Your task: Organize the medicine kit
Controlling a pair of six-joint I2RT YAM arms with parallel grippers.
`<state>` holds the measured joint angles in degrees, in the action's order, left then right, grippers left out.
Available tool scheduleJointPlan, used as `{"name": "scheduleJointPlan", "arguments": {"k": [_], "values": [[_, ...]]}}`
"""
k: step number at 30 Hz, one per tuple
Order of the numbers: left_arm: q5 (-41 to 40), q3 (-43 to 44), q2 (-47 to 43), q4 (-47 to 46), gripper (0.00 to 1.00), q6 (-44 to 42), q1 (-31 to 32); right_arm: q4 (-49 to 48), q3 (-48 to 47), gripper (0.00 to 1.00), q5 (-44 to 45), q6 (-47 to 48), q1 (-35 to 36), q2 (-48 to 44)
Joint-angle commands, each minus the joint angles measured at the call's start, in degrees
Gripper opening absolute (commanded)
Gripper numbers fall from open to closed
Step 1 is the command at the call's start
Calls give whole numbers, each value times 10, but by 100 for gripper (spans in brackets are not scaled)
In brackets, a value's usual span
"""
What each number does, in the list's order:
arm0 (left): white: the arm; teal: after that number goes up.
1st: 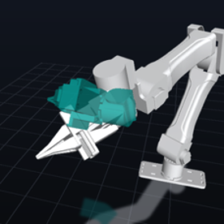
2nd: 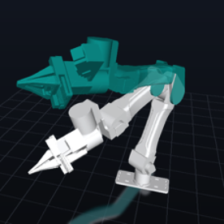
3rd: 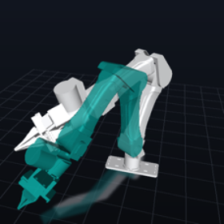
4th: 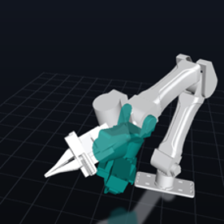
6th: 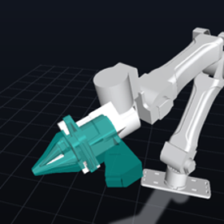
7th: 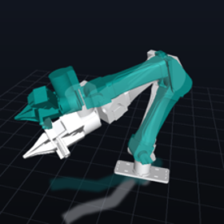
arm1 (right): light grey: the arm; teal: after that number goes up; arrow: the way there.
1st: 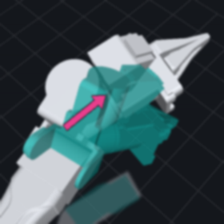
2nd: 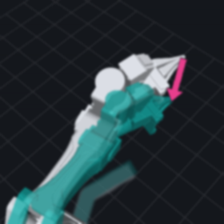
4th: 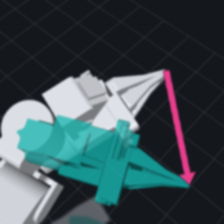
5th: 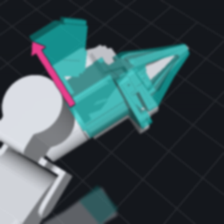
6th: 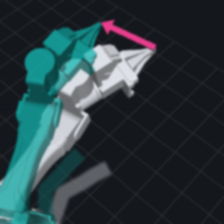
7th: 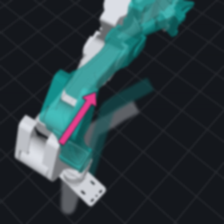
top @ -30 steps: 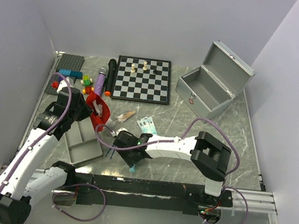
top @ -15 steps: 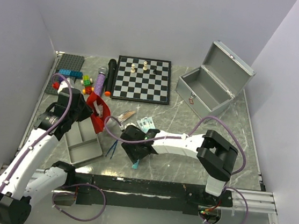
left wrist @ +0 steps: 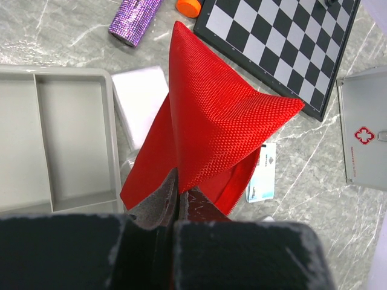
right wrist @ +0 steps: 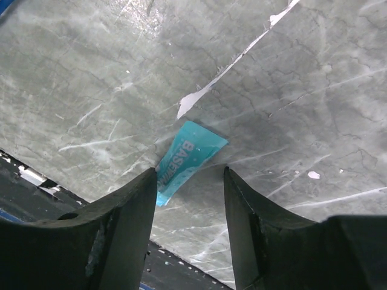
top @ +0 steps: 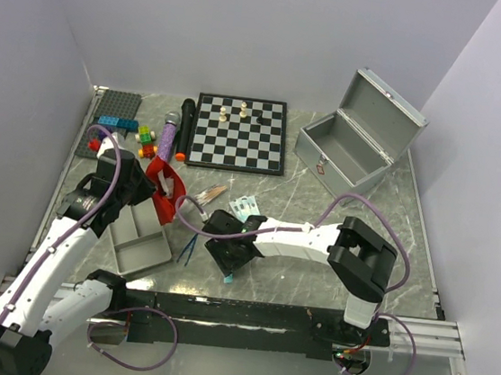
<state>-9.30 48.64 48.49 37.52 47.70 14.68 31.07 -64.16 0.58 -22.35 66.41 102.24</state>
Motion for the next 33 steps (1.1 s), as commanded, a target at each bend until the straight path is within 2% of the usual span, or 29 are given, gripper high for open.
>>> {"name": "scheduleJointPlan", "arguments": {"k": [1,5,8,16,27,33], "values": [[10,1,-12,-24,1,-2,-3,-8,-24,53,-37,8,2,31],[15,1,-12,-23,1,-3,-3,-16,-36,47,-47,13,-1,39],[15,1,-12,-23,1,-5,-3,-22,-33,37,-57,12,-7,39],[51,-10,-9,-47,1,-6,-3,-24,-18,20,-33,2,-21,-20],[167,-44,5,-122,1,11,-2,-29,-10,18,-41,-20,-99,-200],[181,-61,6,-163,1,34,22,-51,-75,18,-65,-25,-124,-209]]}}
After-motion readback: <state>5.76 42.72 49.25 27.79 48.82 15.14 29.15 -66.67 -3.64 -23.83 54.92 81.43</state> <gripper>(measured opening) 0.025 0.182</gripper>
